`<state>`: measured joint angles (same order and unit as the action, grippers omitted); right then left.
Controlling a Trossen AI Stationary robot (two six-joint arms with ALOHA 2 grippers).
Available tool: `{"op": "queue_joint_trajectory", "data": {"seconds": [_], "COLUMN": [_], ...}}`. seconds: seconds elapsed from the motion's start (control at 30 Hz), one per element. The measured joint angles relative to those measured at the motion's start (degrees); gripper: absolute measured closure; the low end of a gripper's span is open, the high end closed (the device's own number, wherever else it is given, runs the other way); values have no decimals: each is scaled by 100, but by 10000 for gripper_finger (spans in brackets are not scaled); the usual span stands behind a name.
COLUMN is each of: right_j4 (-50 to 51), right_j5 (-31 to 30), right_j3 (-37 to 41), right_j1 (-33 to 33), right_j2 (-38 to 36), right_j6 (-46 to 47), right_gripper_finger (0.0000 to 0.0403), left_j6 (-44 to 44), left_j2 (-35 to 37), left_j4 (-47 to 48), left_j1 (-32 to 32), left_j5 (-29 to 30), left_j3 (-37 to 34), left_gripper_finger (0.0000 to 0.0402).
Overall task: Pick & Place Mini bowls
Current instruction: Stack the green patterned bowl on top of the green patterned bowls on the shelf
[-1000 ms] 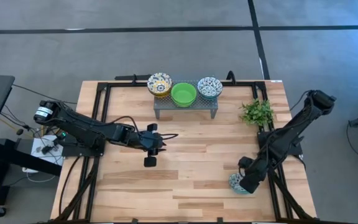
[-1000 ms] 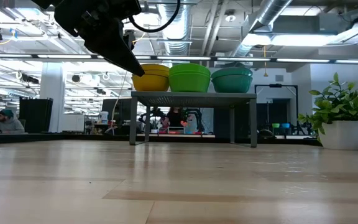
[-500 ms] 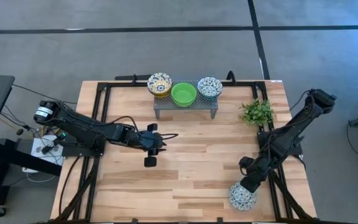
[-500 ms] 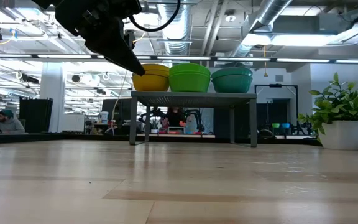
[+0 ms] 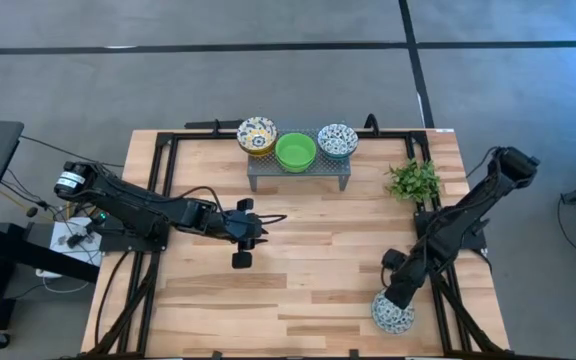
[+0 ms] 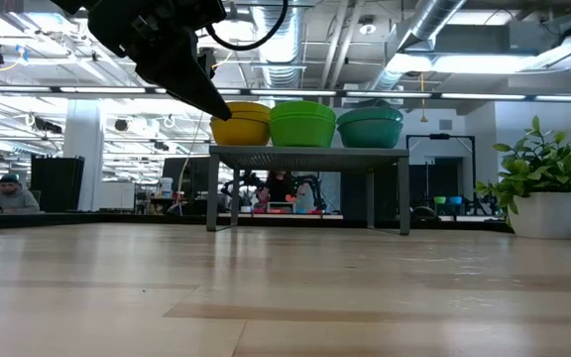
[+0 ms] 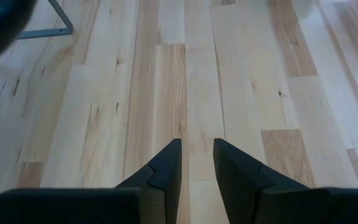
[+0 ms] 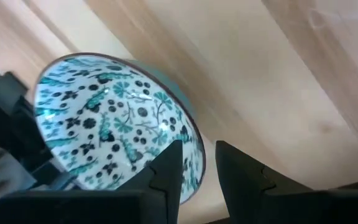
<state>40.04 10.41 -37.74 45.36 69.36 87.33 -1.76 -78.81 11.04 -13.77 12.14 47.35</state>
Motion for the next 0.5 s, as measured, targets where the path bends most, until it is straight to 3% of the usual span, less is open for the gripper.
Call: {"op": "queue_joint_trajectory", "data": {"seconds": [0.33,0.5], "right_j4": [-251,-583], "right_j5": [53,294], "right_j3": [0,0], "right_j1": [0,-183], "right_j2": [699,869], "right_j6": [-289,-674], "right_gripper_finger": [313,374], "left_j6": [0,0], "left_j2": [0,0], "left_j4": [-59,-89], "left_j1": [-1,-1], "left_j5": [-2,0], "left_j3": [0,0], "left_gripper_finger": [308,308]}}
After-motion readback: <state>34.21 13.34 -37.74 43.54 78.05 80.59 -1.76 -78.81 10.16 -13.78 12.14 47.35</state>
